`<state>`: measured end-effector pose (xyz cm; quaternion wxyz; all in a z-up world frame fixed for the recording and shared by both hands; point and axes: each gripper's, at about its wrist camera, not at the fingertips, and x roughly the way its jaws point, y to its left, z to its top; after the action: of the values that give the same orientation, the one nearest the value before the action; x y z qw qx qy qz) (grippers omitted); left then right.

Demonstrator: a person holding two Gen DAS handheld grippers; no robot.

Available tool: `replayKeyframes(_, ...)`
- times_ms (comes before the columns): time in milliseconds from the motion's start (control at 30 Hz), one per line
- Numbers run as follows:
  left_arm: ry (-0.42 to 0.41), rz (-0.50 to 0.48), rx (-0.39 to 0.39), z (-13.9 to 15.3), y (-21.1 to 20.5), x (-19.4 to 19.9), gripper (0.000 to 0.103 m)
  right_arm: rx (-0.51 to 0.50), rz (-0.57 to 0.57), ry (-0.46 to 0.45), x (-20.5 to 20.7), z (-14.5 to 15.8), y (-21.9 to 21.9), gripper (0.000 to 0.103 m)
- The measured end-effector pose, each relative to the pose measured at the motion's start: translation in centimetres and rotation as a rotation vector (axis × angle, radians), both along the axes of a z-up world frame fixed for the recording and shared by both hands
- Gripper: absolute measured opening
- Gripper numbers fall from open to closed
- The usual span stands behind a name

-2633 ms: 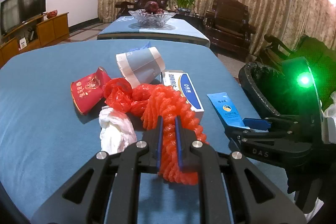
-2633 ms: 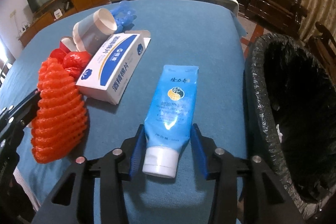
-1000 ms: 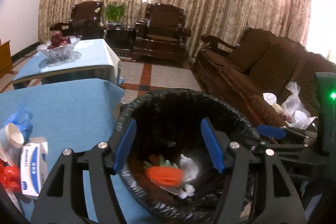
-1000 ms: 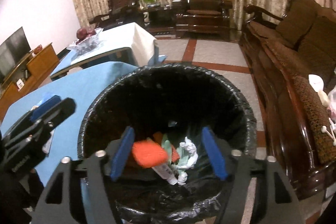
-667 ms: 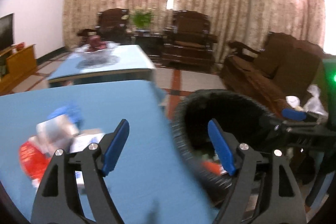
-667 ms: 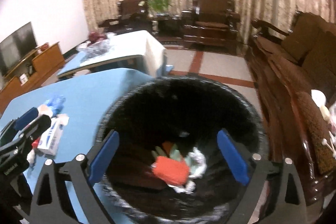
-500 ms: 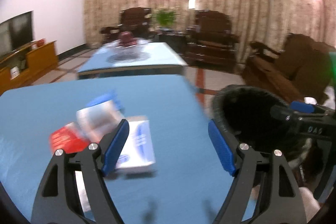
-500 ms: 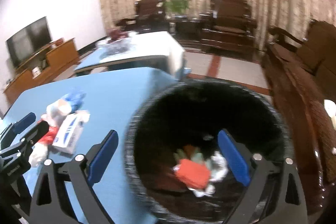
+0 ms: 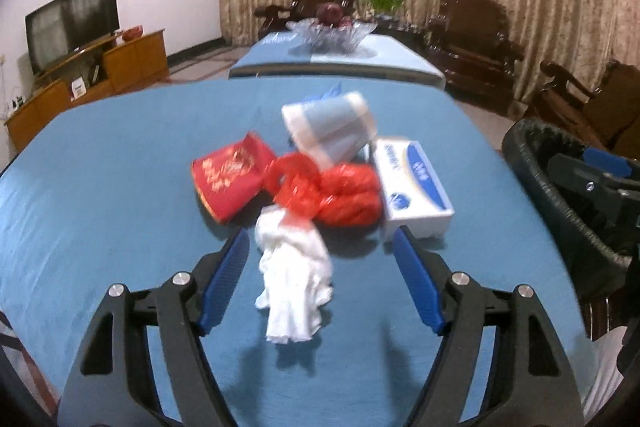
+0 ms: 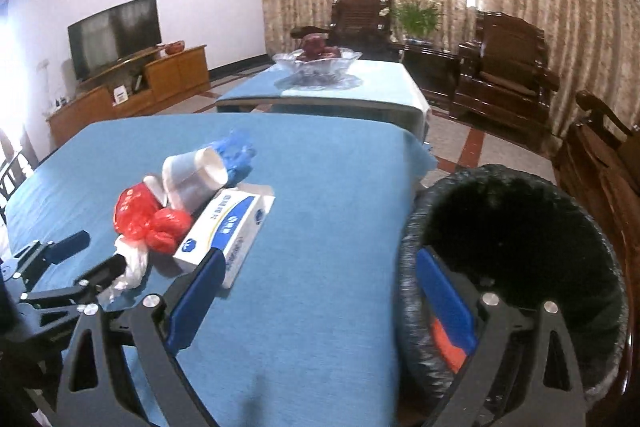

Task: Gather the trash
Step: 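Grasp the white tissue with the left gripper, then grasp the white tissue box with the right gripper while the left gripper holds the tissue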

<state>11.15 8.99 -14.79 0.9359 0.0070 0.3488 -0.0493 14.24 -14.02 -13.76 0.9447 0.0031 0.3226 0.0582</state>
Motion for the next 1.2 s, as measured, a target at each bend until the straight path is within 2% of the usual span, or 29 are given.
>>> replayKeyframes(233, 0.065, 0.025, -0.028, -2.4, 0.9, 1.0, 0.065, -0.012, 0.033, 0.011, 0.5, -0.9, 1.5, 0.093)
replayKeyframes(367, 0.101, 0.042, -0.058, -3.3, 1.4, 1.2, 0.051, -0.004, 0.038, 0.022, 0.9, -1.5, 2.1, 0.093)
replayKeyframes(433, 0.1, 0.054, -0.06, -3.4, 1.6, 1.2, 0.041, -0.002, 0.039, 0.026, 1.1, -1.7, 2.4, 0.093)
replayKeyframes(500, 0.093, 0.059, -0.063, -3.2, 1.8, 1.2, 0.026, 0.004, 0.04, 0.036, 1.4, -2.0, 2.8, 0.093)
replayKeyframes(567, 0.082, 0.07, -0.072, -2.8, 2.3, 0.9, 0.023, 0.011, 0.044, 0.043, 1.7, -2.3, 3.3, 0.093)
replayKeyframes(933, -0.002, 0.134, -0.008, -0.4, 3.9, -1.8, 0.022, -0.026, 0.079, 0.138, 4.5, -5.0, 8.4, 0.092)
replayKeyframes(1200, -0.014, 0.153, -0.006, 0.0, 4.7, -1.6, 0.022, -0.096, 0.051, 0.202, 5.8, -6.4, 9.0, 0.091)
